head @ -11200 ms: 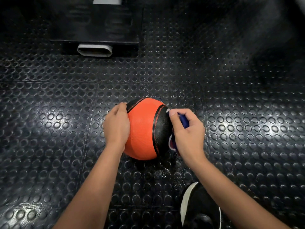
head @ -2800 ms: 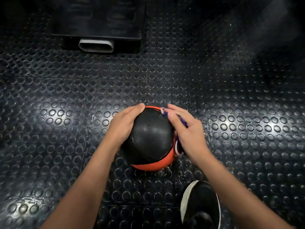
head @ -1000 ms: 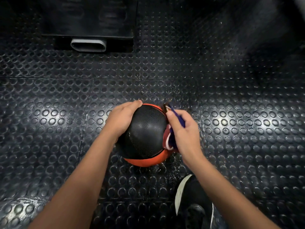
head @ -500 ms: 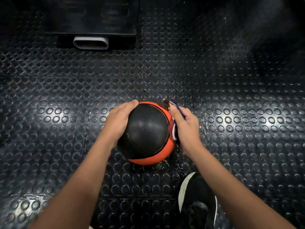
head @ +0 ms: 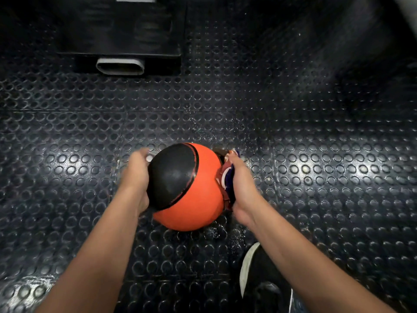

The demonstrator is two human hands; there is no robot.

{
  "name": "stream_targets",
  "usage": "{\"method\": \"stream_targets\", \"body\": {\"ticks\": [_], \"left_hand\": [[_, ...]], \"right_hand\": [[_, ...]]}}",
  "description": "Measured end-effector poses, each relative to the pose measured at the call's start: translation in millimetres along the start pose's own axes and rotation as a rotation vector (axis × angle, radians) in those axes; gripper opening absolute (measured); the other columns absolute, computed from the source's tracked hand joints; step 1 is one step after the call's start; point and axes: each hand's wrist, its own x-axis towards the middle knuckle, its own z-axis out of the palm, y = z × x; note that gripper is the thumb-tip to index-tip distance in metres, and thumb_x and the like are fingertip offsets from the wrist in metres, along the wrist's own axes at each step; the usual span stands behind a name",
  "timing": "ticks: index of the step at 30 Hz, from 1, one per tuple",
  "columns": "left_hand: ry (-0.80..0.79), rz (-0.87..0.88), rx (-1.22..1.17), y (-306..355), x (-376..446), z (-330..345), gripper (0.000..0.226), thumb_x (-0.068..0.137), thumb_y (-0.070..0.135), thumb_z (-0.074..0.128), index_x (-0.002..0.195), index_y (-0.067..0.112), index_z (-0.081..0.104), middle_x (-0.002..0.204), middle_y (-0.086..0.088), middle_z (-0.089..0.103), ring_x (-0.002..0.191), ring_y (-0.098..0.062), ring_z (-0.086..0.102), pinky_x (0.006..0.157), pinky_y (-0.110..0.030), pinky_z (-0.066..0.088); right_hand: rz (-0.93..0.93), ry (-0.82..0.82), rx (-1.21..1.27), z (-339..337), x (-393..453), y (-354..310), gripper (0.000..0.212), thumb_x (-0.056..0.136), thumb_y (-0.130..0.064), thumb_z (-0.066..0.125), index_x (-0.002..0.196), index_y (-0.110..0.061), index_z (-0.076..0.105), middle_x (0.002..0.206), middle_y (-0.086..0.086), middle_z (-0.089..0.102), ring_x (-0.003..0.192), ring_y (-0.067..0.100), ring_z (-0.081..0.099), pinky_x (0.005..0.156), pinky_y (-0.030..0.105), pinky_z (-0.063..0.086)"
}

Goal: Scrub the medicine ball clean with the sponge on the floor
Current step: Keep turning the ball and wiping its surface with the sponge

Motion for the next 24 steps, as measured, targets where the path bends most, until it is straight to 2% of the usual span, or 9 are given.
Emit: {"method": "stream_targets", "body": {"ticks": [2,4,6,9,12,16,19,21,24], "left_hand": [[-0.204,0.006,0.033,-1.5,-1.7,2.2,0.038,0.103,0.050,0.049,0.088,0.020,0.068,0.064,-0.003,0.074,0.052,-0.018,0.071,0.065,-0.030,0.047],[-0.245,0.048,0.048,-13.0,-7.4,6.7,0.040,0.105,0.050,0.047,0.092,0.021,0.071,0.064,0.002,0.075,0.050,-0.012,0.070,0.064,-0.028,0.046],[-0.188,0.134,0.018,-25.6,-7.3,6.0,0.044,0.101,0.058,0.051,0.104,0.021,0.074,0.076,0.007,0.080,0.070,-0.009,0.077,0.074,-0.032,0.052],[-0.104,0.171,0.012,-35.6,-14.2,9.2,0.077,0.074,0.087,0.057,0.122,0.030,0.077,0.116,0.003,0.080,0.112,-0.024,0.073,0.105,-0.050,0.053],[-0.048,0.202,-0.004,-35.2,-21.5,15.1,0.061,0.079,0.081,0.050,0.103,0.031,0.075,0.115,-0.003,0.078,0.111,-0.027,0.071,0.103,-0.051,0.054],[0.028,0.222,-0.017,-33.2,-26.9,22.2,0.051,0.080,0.076,0.049,0.086,0.031,0.070,0.105,0.002,0.077,0.104,-0.026,0.069,0.100,-0.050,0.054],[-0.087,0.236,-0.059,-36.2,-27.7,22.3,0.042,0.083,0.071,0.050,0.083,0.031,0.062,0.090,0.001,0.069,0.089,-0.021,0.061,0.081,-0.042,0.050],[-0.162,0.259,-0.008,-32.6,-26.9,22.2,0.044,0.082,0.073,0.046,0.080,0.034,0.065,0.089,0.002,0.071,0.087,-0.020,0.062,0.078,-0.040,0.047],[-0.126,0.255,0.067,-30.2,-20.8,32.5,0.051,0.081,0.075,0.043,0.100,0.041,0.076,0.114,0.011,0.077,0.109,-0.016,0.068,0.097,-0.041,0.051]], "right_hand": [[-0.085,0.054,-0.058,-4.7,-9.4,-5.4,0.052,0.098,-0.059,0.048,0.140,-0.029,0.056,0.127,-0.006,0.070,0.115,0.019,0.068,0.095,0.036,0.052],[-0.169,0.091,-0.118,-16.2,-15.7,-6.1,0.031,0.106,-0.050,0.044,0.130,-0.035,0.055,0.124,-0.013,0.065,0.112,0.012,0.064,0.097,0.036,0.049],[-0.222,0.151,-0.181,-22.0,-22.5,-1.0,0.021,0.106,-0.048,0.043,0.115,-0.042,0.061,0.119,-0.011,0.068,0.112,0.014,0.065,0.105,0.043,0.049],[-0.287,0.232,-0.235,-22.2,-26.4,5.1,0.030,0.097,-0.057,0.045,0.114,-0.046,0.066,0.116,-0.013,0.072,0.114,0.014,0.065,0.110,0.048,0.048],[-0.289,0.167,-0.143,-14.3,-18.7,2.4,0.020,0.104,-0.049,0.049,0.104,-0.047,0.069,0.112,-0.015,0.072,0.111,0.010,0.066,0.109,0.042,0.049],[-0.191,0.059,0.010,-0.5,-10.7,4.2,0.040,0.099,-0.053,0.050,0.135,-0.037,0.061,0.131,-0.005,0.071,0.123,0.018,0.066,0.113,0.049,0.048],[-0.342,0.150,-0.019,-4.4,-22.1,6.6,0.017,0.106,-0.046,0.047,0.110,-0.049,0.063,0.114,0.005,0.072,0.109,0.027,0.069,0.104,0.052,0.053],[-0.457,0.159,-0.036,-11.0,-29.5,7.6,0.023,0.105,-0.050,0.046,0.097,-0.065,0.060,0.112,-0.010,0.068,0.108,0.012,0.066,0.106,0.042,0.050],[-0.547,0.219,-0.146,-16.9,-33.7,16.7,0.026,0.107,-0.051,0.041,0.100,-0.073,0.052,0.126,-0.018,0.057,0.123,0.004,0.055,0.111,0.036,0.041]]}}
